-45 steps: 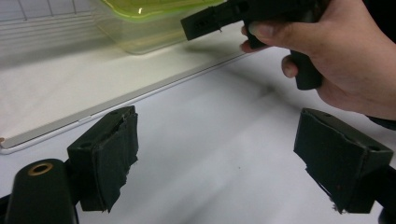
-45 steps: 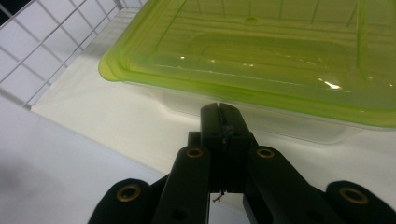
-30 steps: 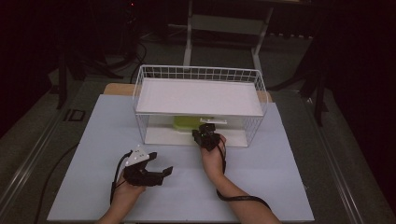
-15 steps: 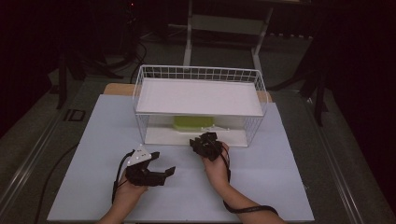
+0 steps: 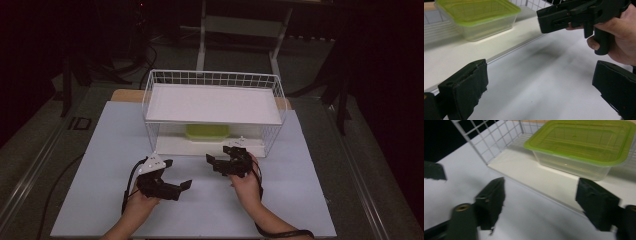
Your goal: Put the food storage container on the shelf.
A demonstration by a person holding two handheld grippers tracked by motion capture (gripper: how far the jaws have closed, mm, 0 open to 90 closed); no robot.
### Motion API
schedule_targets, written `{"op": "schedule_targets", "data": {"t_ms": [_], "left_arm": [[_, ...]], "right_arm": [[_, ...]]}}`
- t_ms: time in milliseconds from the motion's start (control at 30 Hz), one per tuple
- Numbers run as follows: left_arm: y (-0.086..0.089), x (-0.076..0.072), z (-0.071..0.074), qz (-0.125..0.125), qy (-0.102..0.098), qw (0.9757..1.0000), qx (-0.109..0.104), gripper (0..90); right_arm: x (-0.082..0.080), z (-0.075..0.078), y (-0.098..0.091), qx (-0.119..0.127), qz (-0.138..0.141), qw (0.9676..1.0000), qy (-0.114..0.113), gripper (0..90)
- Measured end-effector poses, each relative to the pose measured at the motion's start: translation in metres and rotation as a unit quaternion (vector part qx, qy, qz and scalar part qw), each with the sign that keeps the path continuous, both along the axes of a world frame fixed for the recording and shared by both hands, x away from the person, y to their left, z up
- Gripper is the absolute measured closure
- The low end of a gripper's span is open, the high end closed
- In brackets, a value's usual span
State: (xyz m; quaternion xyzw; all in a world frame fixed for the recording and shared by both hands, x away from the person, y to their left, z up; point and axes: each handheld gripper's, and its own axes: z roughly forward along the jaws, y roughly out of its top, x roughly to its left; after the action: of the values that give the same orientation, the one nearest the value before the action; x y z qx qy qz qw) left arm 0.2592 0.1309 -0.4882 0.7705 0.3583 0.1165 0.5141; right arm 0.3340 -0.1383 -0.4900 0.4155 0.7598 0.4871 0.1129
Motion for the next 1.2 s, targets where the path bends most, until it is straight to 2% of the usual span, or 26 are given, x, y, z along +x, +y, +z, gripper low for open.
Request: {"op": "schedule_targets", "data": {"t_ms": [33,67,133,300,333,433,533,633,733,867,1000,1200], "left_arm": [[0.0,0.0,0.0,-0.003,-0.003,1.0,-0.003,1.1],[-0.001,-0.001,0.001,-0.015,-0.005,0.9999,-0.004,1.1],[-0.001,-0.003,0.002,-0.02,-0.011,0.9997,0.007,1.1],[0.0,-0.007,0.002,-0.026,-0.018,0.9995,0.004,1.1],[0.003,-0.01,0.002,-0.034,-0.015,0.9993,-0.007,1.1],[0.006,-0.013,0.003,-0.034,-0.013,0.9993,-0.01,1.1],[0.01,-0.017,0.004,-0.039,-0.018,0.9989,-0.016,1.1],[0.012,-0.02,0.004,-0.043,-0.022,0.9988,-0.008,1.1],[0.014,-0.021,0.001,-0.051,-0.014,0.9985,-0.013,1.1],[0.016,-0.024,0.0,-0.056,-0.015,0.9982,-0.016,1.1],[0.021,-0.032,-0.001,-0.069,-0.02,0.9973,-0.013,1.1],[0.025,-0.041,0.0,-0.074,-0.019,0.997,-0.014,1.1]], "right_arm": [[-0.003,0.001,-0.004,0.004,0.001,1.0,-0.005,20.6],[-0.005,0.002,-0.007,-0.006,0.007,0.9999,-0.008,18.7],[-0.009,0.003,-0.012,-0.005,0.013,0.9999,-0.007,18.6],[-0.018,0.003,-0.02,-0.01,0.027,0.9996,-0.008,18.5],[-0.018,0.003,-0.02,-0.01,0.027,0.9996,-0.008,18.5],[-0.025,0.002,-0.027,-0.014,0.039,0.9992,0.001,16.7],[-0.033,0.002,-0.033,-0.019,0.045,0.9988,-0.002,16.7],[-0.039,0.002,-0.037,-0.022,0.048,0.9986,-0.002,16.6],[-0.045,0.002,-0.041,-0.023,0.052,0.9984,0.001,16.7],[-0.051,0.004,-0.048,-0.026,0.053,0.9982,-0.006,16.6],[-0.061,0.007,-0.063,-0.025,0.055,0.9982,-0.005,16.6],[-0.072,0.008,-0.081,-0.03,0.049,0.9983,-0.005,16.6]]}}
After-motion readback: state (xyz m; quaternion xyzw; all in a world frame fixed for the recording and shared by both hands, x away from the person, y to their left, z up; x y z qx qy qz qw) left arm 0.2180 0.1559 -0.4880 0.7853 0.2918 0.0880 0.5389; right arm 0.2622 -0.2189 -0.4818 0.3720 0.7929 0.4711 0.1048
